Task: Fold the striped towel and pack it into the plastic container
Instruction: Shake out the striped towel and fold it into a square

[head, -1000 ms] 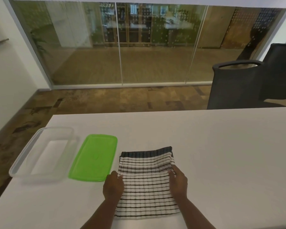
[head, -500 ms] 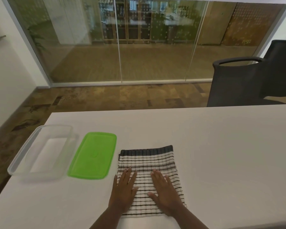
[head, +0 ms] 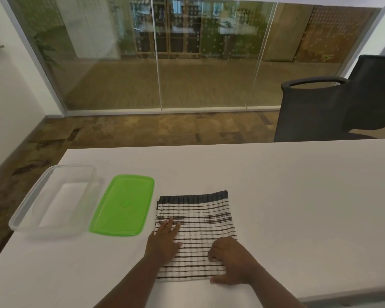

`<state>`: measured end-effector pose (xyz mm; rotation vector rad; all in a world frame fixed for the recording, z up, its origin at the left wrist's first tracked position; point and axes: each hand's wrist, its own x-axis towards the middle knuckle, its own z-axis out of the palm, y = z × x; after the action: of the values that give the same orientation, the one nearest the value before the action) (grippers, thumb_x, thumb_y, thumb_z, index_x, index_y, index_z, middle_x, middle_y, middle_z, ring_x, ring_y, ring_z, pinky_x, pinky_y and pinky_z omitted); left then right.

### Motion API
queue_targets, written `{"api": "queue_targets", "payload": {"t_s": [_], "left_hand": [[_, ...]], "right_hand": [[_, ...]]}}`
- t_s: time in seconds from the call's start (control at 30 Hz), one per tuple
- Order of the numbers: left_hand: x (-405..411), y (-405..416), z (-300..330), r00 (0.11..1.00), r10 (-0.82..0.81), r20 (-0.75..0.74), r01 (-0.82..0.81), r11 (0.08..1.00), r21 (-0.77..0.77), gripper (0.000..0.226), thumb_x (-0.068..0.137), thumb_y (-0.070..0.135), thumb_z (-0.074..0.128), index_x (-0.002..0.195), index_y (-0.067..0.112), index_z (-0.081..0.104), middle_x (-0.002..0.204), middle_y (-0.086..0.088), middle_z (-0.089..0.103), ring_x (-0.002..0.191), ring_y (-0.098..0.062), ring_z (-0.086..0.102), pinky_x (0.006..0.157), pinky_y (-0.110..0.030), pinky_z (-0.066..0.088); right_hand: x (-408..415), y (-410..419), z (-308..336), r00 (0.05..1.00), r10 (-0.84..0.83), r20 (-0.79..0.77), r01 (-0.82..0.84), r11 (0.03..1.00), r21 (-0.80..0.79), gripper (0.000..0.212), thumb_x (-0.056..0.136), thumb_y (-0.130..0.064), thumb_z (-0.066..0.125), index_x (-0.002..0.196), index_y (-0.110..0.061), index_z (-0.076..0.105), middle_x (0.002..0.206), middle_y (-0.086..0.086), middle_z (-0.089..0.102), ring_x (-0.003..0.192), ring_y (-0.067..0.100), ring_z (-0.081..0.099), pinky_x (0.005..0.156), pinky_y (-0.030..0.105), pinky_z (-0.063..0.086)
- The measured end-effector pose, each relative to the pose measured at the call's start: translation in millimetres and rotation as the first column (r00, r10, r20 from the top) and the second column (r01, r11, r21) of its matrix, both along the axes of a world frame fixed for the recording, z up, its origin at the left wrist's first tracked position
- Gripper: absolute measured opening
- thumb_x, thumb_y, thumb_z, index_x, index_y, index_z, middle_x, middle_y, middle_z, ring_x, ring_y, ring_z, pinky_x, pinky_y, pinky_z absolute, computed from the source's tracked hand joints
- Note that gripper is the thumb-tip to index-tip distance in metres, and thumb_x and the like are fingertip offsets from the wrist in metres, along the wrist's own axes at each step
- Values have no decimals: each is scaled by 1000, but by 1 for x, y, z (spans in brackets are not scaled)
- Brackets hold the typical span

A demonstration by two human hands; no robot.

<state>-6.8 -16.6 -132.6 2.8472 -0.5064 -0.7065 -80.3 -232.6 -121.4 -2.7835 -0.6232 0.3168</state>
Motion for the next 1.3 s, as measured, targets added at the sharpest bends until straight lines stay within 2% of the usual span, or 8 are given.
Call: {"api": "queue_targets", "payload": {"t_s": [0.2, 0.33, 0.43, 0.6, 0.73, 0.9, 1.03, 1.3], "left_hand": [[4, 10, 9, 998, -15, -56, 11, 998, -69, 56, 98, 33, 36, 150, 31, 15, 161, 4, -2, 149, -12, 5, 119, -39, 21], [11, 13, 18, 991, 73, -114, -100, 963, -249, 38, 98, 30, 41, 134, 27, 51, 154, 4, 33, 141, -13, 31, 117, -32, 27], [15, 18, 28, 955, 137, -264, -220, 922, -317, 35, 96, 35, 44, 119, 19, 66, 140, -6, 54, 131, -19, 47, 112, -30, 34], [15, 25, 39, 681, 215, -700, -615, 687, -388, 67, 96, 52, 22, 95, 10, 74, 102, -11, 75, 102, -23, 66, 89, -26, 49], [13, 34, 32, 515, 227, -827, -816, 426, -391, 82, 87, 67, 3, 73, 16, 65, 61, -3, 62, 59, -15, 54, 60, -26, 40], [8, 27, 27, 634, 327, -701, -722, 576, -384, 48, 93, 57, 31, 88, 19, 60, 61, 1, 50, 51, -9, 41, 52, -21, 31], [6, 18, 14, 776, 404, -484, -617, 642, -454, 31, 94, 32, 52, 86, 4, 62, 68, -3, 54, 70, -13, 45, 66, -27, 37], [5, 4, 5, 765, 548, -338, -642, 685, -344, 44, 95, 40, 45, 126, 11, 57, 129, -12, 62, 122, -26, 54, 103, -32, 41]], "right_hand": [[10, 9, 18, 984, -110, -139, 110, 994, -6, 27, 76, -24, 54, 93, -14, 72, 98, 3, 73, 92, 18, 63, 82, 24, 46], [30, 7, 45, 801, -187, -569, 293, 951, 100, 8, 76, -14, 67, 74, -13, 74, 53, -19, 68, 45, -7, 54, 54, 6, 40], [40, 2, 65, 657, -167, -735, 354, 930, 105, 33, 78, -15, 69, 49, -28, 63, 35, -23, 55, 36, -9, 48, 50, 9, 36], [44, -14, 81, 527, -128, -840, 462, 873, 157, 30, 84, -7, 57, 61, -26, 59, 46, -21, 60, 51, -8, 54, 55, 12, 38], [44, -30, 79, 598, -183, -781, 596, 753, 280, 29, 90, -12, 52, 65, -25, 60, 68, -8, 59, 67, 8, 54, 66, 18, 43], [54, -39, 48, 728, -441, -524, 595, 787, 164, 23, 95, -24, 47, 73, -22, 54, 66, -8, 47, 66, 9, 45, 58, 18, 34], [46, -36, 22, 743, -580, -334, 640, 762, 100, 22, 94, -32, 45, 100, -23, 65, 87, -5, 61, 80, 14, 52, 67, 24, 37], [45, -20, 21, 775, -629, -65, 630, 759, 163, 23, 92, -37, 46, 103, -30, 65, 102, -8, 70, 94, 13, 61, 69, 24, 38]]}}
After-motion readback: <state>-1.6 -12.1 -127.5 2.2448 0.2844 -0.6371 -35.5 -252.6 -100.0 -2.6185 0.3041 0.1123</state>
